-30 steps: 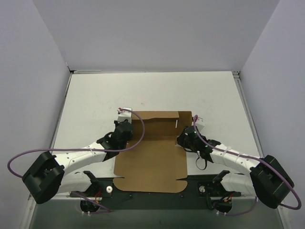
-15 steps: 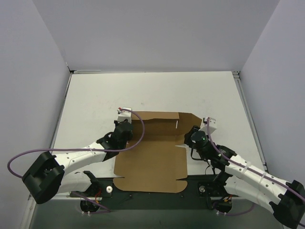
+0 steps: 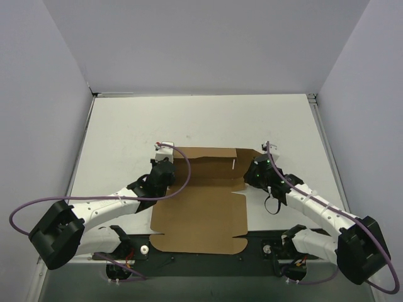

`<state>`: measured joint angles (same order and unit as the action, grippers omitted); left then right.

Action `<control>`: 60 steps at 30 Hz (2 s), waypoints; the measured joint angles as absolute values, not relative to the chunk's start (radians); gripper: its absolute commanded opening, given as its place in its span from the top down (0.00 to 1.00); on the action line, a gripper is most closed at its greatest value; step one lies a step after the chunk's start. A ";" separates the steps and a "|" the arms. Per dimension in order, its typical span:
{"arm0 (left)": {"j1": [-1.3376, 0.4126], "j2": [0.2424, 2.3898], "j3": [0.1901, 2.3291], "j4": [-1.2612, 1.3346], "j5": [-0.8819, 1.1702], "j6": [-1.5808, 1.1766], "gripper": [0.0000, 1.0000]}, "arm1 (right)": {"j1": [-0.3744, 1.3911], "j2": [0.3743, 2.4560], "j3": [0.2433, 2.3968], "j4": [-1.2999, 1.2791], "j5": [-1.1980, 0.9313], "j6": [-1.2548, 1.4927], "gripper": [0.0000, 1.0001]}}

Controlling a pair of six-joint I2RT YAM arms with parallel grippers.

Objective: Fold the paper box

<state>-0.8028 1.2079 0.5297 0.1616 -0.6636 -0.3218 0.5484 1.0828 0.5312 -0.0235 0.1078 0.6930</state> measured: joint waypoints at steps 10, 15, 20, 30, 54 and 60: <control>-0.802 1.206 0.529 0.160 -0.664 -0.321 1.00 | 0.468 1.158 0.487 0.095 0.018 0.639 0.87; -0.802 1.206 0.529 0.160 -0.664 -0.321 1.00 | 0.465 1.171 0.471 0.152 0.033 0.631 0.87; -0.802 1.206 0.529 0.160 -0.664 -0.321 1.00 | 0.468 1.166 0.461 0.157 0.060 0.626 0.87; -0.802 1.206 0.529 0.160 -0.664 -0.321 1.00 | 0.649 1.125 0.461 0.086 0.225 0.596 0.87; -0.801 1.203 0.528 0.159 -0.661 -0.321 1.00 | 0.737 1.226 0.509 0.010 0.318 0.522 0.87; -0.801 1.203 0.528 0.159 -0.661 -0.321 1.00 | 0.647 1.206 0.509 0.010 0.279 0.520 0.87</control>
<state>-0.8013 1.2034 0.5278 0.1589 -0.6609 -0.3210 0.6468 1.2057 0.5087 0.0097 0.2787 0.5201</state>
